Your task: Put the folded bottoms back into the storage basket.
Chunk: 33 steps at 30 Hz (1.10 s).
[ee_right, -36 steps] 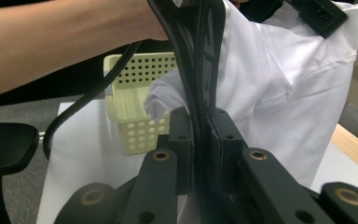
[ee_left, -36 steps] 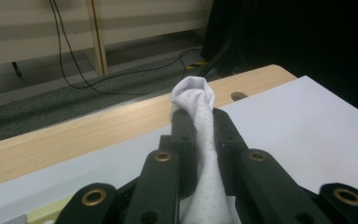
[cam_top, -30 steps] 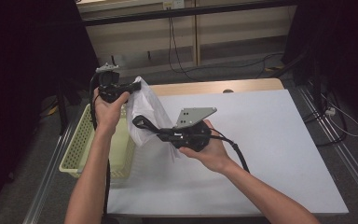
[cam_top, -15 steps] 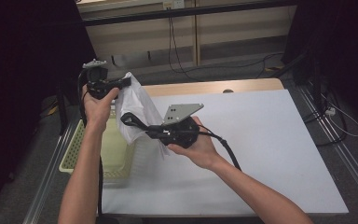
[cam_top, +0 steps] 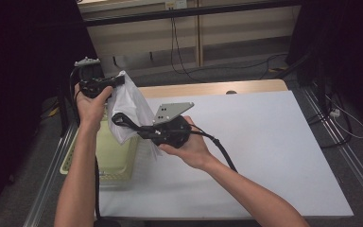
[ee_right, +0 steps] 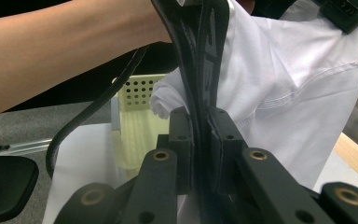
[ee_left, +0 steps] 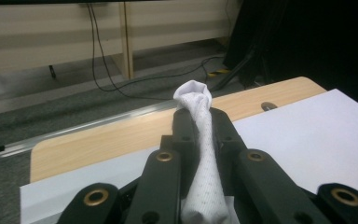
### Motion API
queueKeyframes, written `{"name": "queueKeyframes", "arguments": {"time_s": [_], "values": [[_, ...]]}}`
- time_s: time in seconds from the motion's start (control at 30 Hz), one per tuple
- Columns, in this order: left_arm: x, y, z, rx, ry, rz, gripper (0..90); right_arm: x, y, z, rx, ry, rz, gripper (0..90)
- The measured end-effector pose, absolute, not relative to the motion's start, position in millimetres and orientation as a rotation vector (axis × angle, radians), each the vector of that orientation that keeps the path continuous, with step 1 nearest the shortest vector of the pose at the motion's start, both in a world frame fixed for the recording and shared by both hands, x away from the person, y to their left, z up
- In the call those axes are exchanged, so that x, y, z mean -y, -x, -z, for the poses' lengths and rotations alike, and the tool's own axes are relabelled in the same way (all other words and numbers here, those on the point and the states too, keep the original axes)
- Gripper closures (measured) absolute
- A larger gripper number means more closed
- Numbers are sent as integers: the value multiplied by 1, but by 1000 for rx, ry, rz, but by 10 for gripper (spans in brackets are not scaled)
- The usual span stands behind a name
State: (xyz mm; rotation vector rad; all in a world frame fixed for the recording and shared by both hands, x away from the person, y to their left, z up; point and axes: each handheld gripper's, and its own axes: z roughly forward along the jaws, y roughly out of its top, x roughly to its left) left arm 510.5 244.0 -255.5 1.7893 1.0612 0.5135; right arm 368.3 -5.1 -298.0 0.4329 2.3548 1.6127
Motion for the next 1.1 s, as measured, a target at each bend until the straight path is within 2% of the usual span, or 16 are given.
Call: {"name": "queueKeyframes", "arguments": {"time_s": [1.1], "values": [[-293,-515,265,-1138,-1763,-555,834,-43,-382,301,-2395,-411,-1612,807]]}}
